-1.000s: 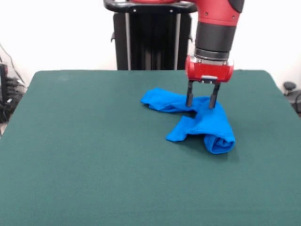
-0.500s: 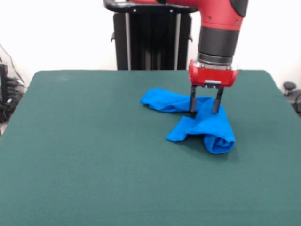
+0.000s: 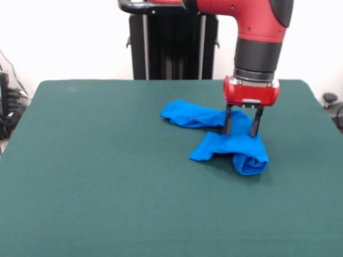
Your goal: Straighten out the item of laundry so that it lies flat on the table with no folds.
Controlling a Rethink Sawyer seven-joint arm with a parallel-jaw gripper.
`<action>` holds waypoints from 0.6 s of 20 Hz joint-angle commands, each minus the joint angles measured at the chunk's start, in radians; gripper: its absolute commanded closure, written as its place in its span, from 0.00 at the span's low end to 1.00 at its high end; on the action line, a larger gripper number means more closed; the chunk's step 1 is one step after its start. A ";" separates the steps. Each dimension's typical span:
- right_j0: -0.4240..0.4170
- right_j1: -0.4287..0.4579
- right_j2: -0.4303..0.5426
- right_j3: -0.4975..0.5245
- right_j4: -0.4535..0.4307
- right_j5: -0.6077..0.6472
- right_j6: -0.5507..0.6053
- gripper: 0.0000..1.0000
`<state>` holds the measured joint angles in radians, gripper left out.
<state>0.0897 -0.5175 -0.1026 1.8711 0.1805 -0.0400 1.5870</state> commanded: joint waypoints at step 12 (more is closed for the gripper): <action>0.004 -0.015 -0.036 -0.036 0.065 0.109 0.205 0.00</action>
<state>0.0852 -0.5350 -0.1340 1.8674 0.1844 -0.0398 1.5870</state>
